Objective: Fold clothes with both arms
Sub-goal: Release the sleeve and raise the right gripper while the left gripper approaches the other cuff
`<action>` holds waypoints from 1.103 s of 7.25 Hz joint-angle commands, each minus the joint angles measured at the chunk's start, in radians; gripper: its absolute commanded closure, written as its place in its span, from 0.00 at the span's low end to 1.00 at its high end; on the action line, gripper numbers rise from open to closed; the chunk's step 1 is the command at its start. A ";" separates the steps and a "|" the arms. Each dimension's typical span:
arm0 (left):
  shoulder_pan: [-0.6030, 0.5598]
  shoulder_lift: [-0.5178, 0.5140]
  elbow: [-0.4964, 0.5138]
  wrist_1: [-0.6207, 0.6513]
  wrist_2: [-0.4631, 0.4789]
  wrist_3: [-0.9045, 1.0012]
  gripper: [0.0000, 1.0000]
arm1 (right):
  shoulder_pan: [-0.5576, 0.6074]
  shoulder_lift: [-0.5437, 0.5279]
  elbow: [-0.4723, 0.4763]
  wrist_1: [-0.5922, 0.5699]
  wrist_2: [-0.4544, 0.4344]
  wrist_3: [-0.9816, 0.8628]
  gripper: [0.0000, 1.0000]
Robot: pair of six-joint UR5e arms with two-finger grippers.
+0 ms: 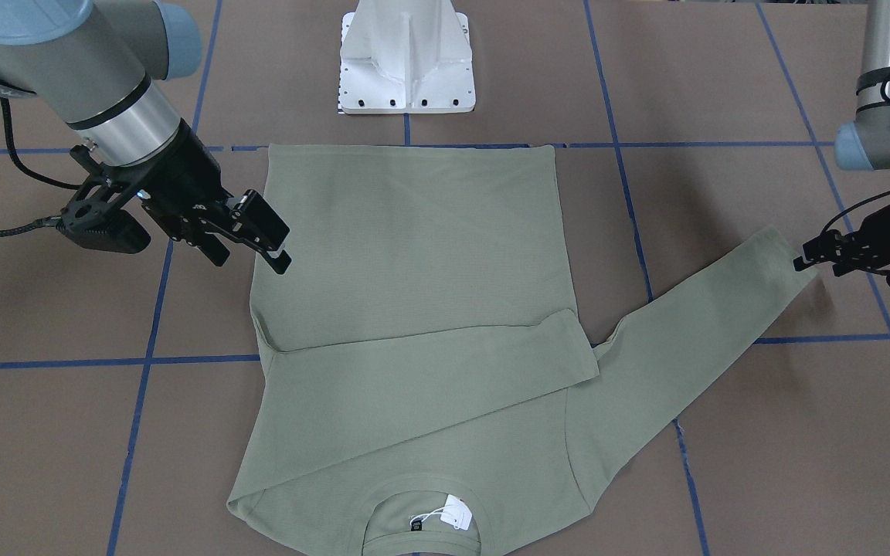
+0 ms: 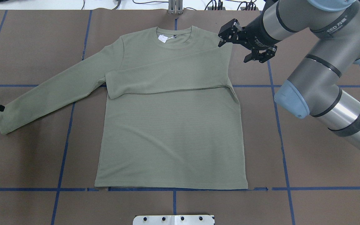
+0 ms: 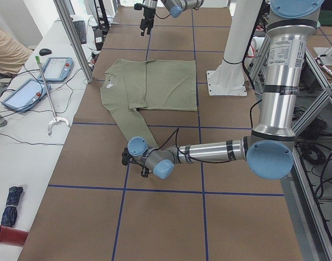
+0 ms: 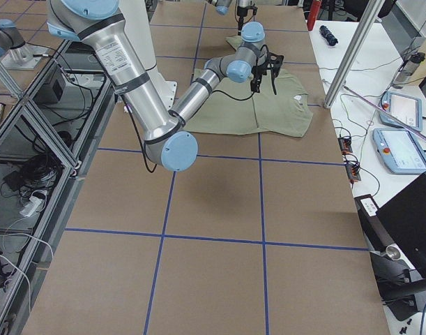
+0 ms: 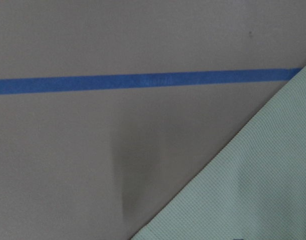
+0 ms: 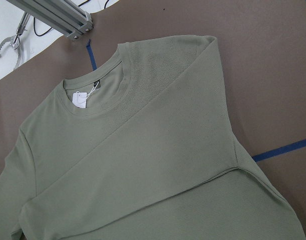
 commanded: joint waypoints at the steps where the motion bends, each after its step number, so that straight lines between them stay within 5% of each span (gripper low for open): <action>1: 0.010 -0.002 0.021 -0.003 0.000 0.000 0.17 | 0.001 -0.005 0.002 0.000 0.000 -0.004 0.01; 5: 0.018 -0.003 0.022 -0.003 0.000 0.003 0.46 | -0.007 -0.005 0.002 0.001 -0.003 -0.002 0.01; 7: 0.018 -0.008 0.018 -0.001 0.000 0.004 1.00 | -0.007 -0.007 0.002 0.001 -0.003 -0.002 0.01; 8: 0.018 -0.008 0.000 -0.003 -0.001 -0.002 1.00 | -0.008 -0.007 0.003 0.001 -0.005 -0.002 0.01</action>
